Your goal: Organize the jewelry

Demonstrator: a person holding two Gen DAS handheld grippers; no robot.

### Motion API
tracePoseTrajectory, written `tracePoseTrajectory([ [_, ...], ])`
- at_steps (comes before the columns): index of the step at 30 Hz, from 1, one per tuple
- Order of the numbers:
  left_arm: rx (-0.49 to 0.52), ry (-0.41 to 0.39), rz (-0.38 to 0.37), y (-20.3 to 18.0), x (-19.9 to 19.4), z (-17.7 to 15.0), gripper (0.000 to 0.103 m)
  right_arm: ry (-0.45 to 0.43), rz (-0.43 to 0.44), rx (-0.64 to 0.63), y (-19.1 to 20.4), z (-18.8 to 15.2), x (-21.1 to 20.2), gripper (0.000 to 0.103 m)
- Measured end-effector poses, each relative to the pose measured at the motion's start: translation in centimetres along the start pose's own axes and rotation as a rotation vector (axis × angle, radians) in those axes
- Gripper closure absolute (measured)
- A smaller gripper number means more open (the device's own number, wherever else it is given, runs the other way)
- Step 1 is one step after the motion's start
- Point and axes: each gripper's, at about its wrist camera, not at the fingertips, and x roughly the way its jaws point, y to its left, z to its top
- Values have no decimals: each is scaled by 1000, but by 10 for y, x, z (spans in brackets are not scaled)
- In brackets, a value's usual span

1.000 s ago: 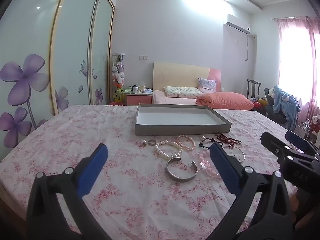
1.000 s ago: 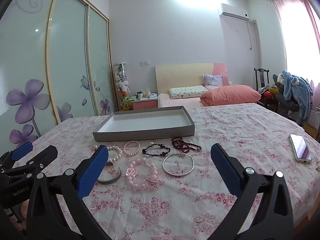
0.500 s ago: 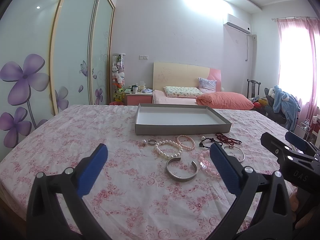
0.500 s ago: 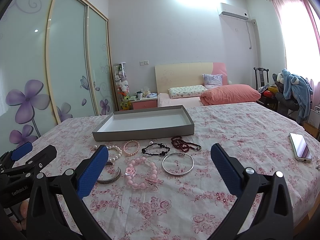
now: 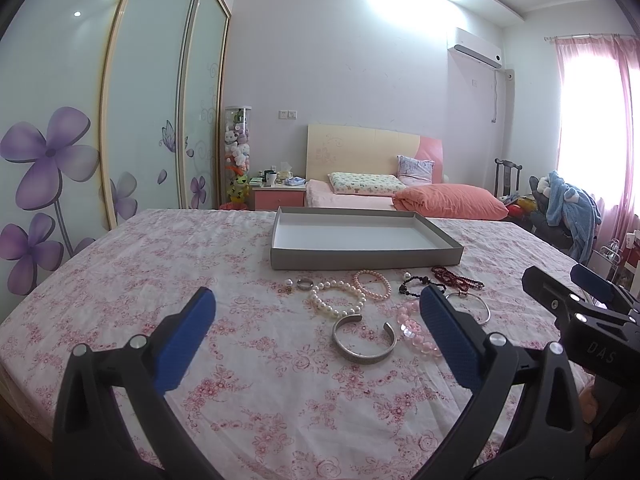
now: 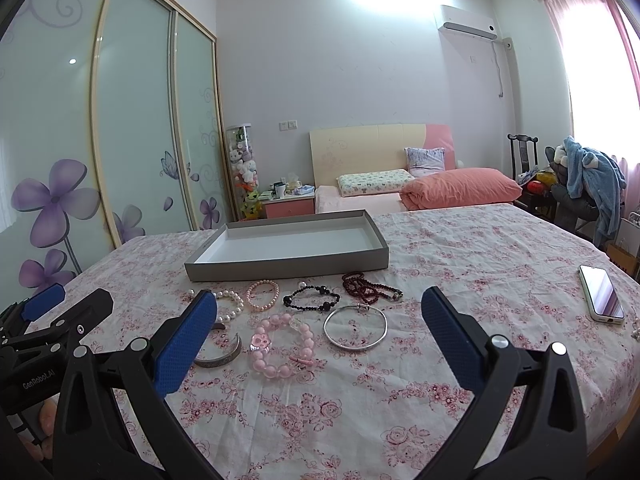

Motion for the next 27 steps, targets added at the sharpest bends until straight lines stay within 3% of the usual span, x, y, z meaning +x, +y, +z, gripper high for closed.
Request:
tracePoseTrajectory([
  [27,-2,3,-1,0,0,0,4,6,-1,1,0,-2,3,2],
])
